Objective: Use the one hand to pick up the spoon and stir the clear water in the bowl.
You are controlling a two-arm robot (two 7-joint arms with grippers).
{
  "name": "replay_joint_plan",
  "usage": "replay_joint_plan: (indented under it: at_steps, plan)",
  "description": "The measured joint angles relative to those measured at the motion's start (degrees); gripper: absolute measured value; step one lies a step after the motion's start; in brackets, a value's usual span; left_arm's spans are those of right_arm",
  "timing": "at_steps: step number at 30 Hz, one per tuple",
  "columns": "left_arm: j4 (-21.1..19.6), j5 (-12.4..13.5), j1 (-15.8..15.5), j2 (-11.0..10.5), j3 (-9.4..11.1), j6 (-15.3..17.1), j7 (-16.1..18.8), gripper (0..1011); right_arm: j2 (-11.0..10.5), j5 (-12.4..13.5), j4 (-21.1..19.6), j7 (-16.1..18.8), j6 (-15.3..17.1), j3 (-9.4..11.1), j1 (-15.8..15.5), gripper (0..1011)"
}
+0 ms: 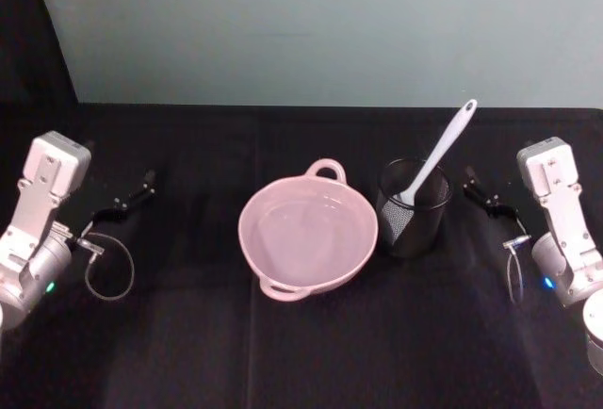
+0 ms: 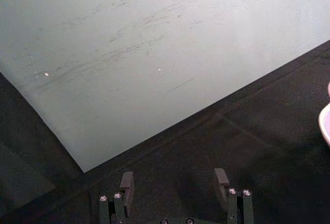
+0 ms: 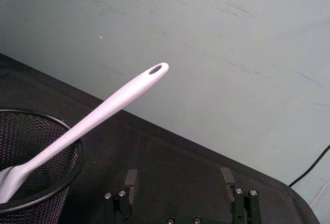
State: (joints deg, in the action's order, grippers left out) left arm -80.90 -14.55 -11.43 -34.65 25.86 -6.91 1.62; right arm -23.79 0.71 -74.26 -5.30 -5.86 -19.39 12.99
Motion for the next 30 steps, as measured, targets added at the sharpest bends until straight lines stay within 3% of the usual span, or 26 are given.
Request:
replay_joint_plan:
  at_steps: [30]
  plan:
    - [0.0, 0.0, 0.0, 0.0, 0.0, 0.0, 0.0, 1011, -0.06, 0.08, -0.1, 0.01, 0.13, 0.0, 0.0, 1003]
